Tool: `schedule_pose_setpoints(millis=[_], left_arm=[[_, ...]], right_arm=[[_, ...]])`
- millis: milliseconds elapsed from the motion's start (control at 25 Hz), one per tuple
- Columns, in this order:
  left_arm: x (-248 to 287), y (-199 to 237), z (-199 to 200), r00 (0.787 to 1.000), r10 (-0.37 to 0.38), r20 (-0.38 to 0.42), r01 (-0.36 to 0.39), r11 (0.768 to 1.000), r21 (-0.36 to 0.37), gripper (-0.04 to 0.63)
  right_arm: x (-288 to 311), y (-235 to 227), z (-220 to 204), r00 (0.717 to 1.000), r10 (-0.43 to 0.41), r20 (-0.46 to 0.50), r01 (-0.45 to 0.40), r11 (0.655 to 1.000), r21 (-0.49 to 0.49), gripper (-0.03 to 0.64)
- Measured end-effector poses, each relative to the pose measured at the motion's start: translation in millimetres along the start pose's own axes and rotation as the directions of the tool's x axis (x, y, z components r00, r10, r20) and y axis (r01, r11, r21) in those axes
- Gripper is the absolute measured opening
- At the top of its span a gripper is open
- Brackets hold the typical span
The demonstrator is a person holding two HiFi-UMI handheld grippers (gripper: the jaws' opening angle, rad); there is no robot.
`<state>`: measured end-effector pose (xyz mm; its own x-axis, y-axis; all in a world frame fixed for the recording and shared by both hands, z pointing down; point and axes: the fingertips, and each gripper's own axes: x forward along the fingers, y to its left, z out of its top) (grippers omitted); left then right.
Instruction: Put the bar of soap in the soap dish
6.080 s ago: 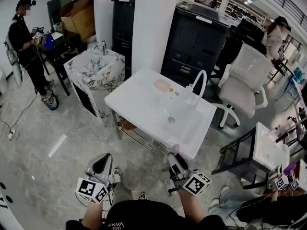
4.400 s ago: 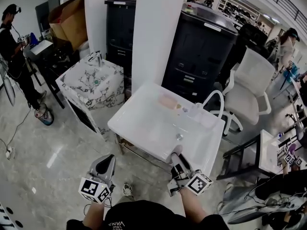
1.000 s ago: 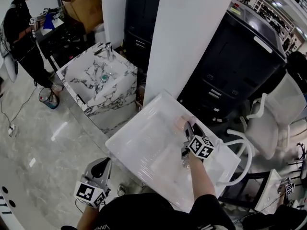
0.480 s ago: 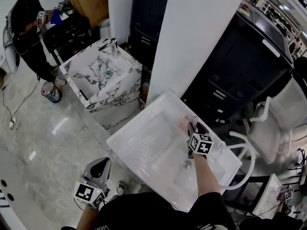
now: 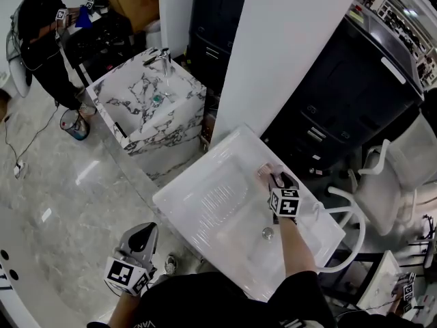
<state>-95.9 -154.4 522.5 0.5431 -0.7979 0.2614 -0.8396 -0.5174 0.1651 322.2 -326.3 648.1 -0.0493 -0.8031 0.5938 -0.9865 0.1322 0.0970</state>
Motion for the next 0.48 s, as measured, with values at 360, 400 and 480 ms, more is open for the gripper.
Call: schedule_pose_setpoints(millis=[360,400,480], left_arm=[[0,1,1,1.0,0.014,0.001,-0.013,1.0,-0.005,0.054],[0,2,1,1.0,0.018,0.0,-0.018,1.0,-0.008,0.054],[-2,4,0,1.0,0.025,0.0,-0.025,1.0,-0.015,0.054]], right_arm=[[12,-1,-3,0.998,-0.016,-0.057,0.011,0.996,-0.085,0.173],[13,0,-4,0.998,-0.016,-0.06,0.011,0.996,-0.084,0.172],[17,1,-6,0.998,-0.017,-0.063,0.012,0.997,-0.076,0.167]])
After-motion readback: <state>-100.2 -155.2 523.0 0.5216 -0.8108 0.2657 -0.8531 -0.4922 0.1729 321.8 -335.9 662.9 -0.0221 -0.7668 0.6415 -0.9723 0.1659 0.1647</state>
